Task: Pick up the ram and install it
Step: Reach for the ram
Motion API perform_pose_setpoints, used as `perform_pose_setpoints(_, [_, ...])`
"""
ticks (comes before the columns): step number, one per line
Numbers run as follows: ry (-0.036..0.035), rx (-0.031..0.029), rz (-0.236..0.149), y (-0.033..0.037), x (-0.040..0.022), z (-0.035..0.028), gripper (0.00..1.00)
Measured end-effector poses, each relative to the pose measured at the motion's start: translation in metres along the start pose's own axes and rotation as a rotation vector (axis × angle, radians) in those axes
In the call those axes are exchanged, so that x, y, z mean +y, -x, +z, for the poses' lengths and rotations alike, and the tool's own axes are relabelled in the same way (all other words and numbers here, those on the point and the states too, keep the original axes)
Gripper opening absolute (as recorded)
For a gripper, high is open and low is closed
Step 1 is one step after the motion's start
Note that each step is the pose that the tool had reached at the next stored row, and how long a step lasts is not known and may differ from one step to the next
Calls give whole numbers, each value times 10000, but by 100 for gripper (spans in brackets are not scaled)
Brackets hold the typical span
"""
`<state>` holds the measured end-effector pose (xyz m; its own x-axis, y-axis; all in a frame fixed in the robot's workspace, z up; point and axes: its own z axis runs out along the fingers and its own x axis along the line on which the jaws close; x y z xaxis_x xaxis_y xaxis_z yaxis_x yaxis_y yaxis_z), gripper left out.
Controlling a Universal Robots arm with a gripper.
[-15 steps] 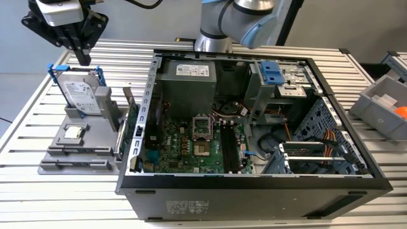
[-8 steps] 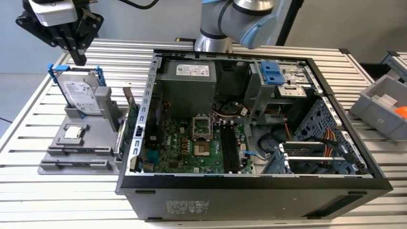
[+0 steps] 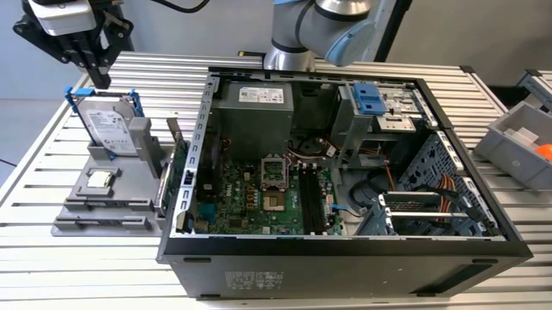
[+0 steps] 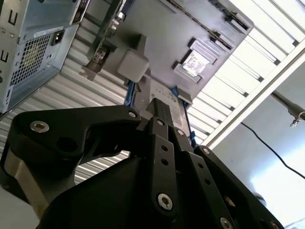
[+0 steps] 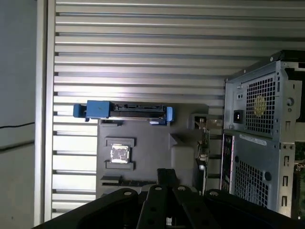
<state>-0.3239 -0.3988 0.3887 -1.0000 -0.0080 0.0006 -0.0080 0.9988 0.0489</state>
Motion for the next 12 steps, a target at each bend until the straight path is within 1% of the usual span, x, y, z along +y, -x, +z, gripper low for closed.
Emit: perform_pose_setpoints(12, [1,71,-18,-134,1,4,0])
